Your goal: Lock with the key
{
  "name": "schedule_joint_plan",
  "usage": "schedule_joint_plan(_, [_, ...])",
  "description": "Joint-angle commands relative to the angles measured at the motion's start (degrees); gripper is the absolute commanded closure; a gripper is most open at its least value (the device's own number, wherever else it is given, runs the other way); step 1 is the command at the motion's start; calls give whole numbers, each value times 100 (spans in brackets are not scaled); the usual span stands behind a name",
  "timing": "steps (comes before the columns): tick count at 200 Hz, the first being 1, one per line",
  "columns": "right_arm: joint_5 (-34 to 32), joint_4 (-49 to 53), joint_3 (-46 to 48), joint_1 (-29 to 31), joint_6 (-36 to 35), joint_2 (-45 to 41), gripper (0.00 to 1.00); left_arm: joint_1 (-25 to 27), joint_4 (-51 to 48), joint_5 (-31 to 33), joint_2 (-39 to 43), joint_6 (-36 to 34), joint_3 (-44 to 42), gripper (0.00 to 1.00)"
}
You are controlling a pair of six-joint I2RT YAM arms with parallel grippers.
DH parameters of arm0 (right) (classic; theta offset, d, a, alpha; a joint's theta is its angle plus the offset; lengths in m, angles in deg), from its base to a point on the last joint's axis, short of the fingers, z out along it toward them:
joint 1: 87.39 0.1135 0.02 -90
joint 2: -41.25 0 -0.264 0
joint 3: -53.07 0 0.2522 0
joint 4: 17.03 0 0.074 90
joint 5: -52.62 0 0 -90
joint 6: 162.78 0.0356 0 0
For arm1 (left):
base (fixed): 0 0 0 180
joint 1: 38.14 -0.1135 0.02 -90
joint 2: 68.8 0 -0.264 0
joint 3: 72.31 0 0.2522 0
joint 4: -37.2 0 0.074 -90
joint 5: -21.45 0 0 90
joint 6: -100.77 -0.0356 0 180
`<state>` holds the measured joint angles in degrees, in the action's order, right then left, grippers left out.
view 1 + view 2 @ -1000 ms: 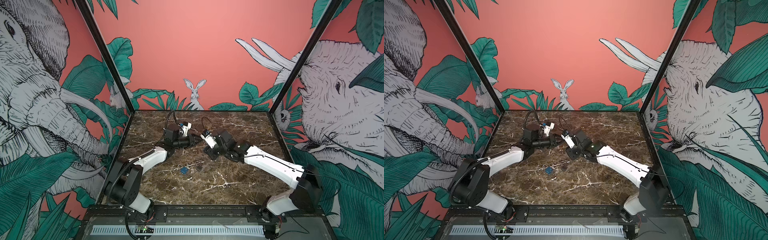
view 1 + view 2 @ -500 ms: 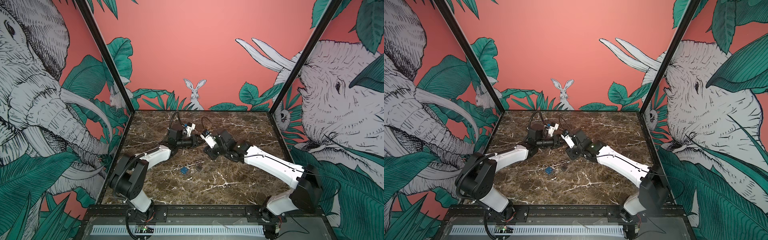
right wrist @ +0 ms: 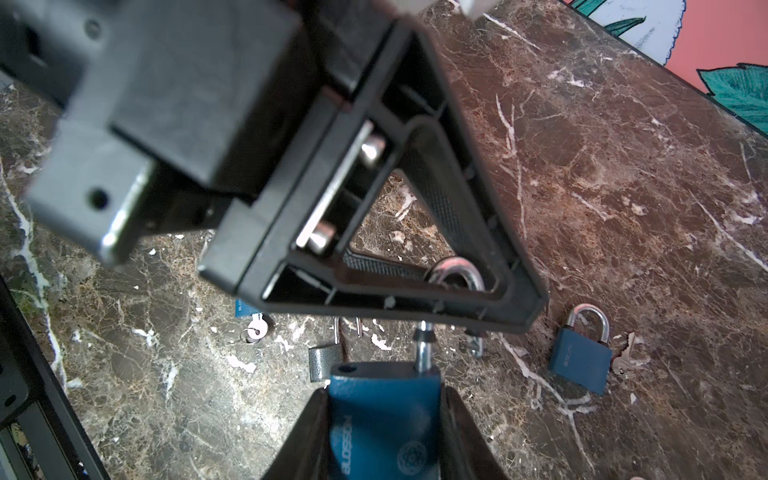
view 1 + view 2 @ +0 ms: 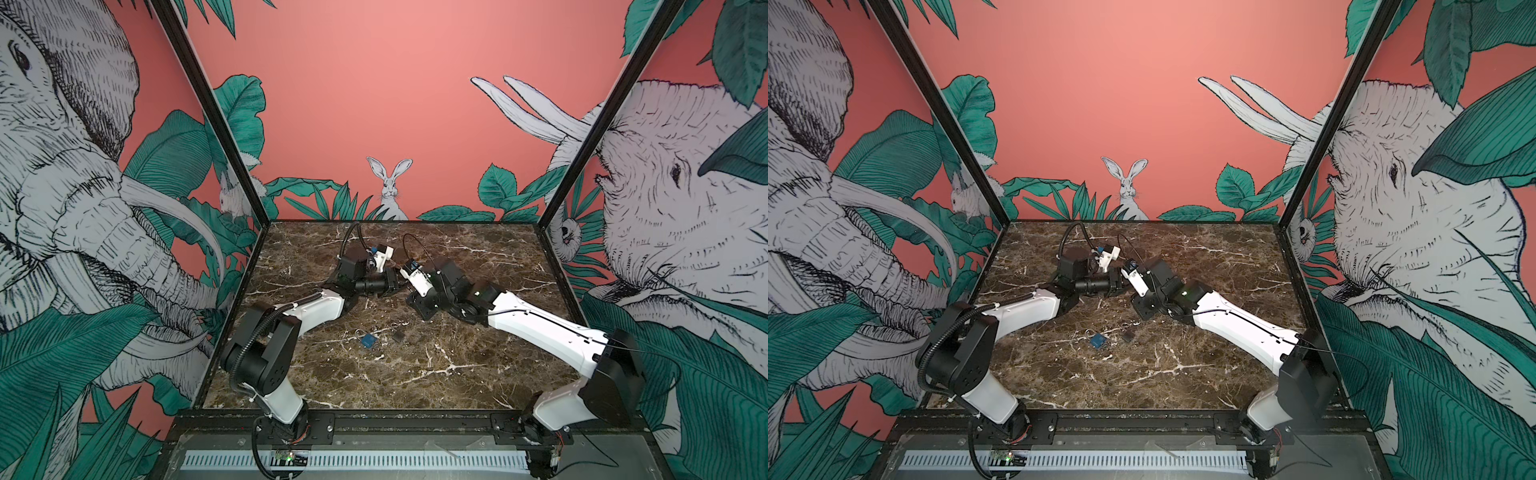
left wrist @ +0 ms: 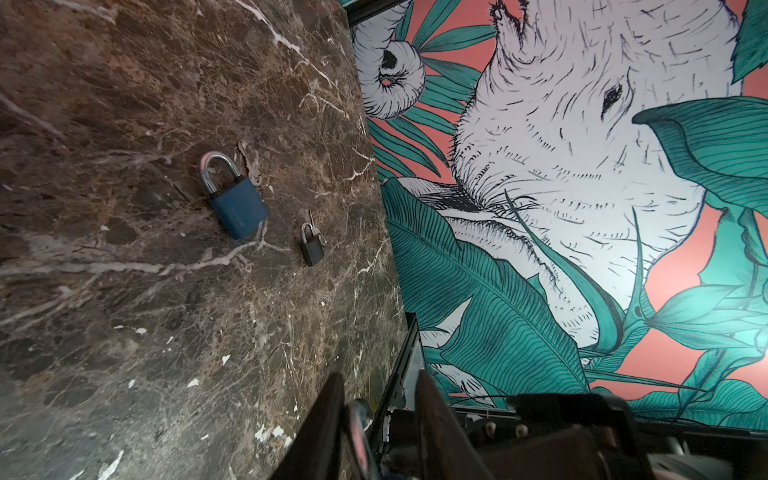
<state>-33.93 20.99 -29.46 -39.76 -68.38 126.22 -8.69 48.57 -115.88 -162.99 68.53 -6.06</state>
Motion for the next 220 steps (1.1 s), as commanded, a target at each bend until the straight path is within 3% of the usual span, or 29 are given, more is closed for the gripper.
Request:
schedule_joint_plan(1, [-37,-285,-87,45,-31,12,87,51,192,-162,11,52,161,71])
schedule_joint_plan(127, [16,-298,-110,57,-37,21,87,63,222,-162,-115,42,174,85])
schedule_joint_plan(186, [31,-317,-92,61,-30,2,88,58,454,-218,-248,194,183,100])
schedule_joint_plan(205, [16,-360,-58,61,-15,2,88,62,564,-245,-289,294,175,100])
schedule_joint_plan(212, [11,-377,-49,61,-3,10,86,61,657,-239,-299,358,159,100])
schedule_joint_plan(220, [16,-393,-20,61,23,12,76,60,791,-226,-310,447,127,100])
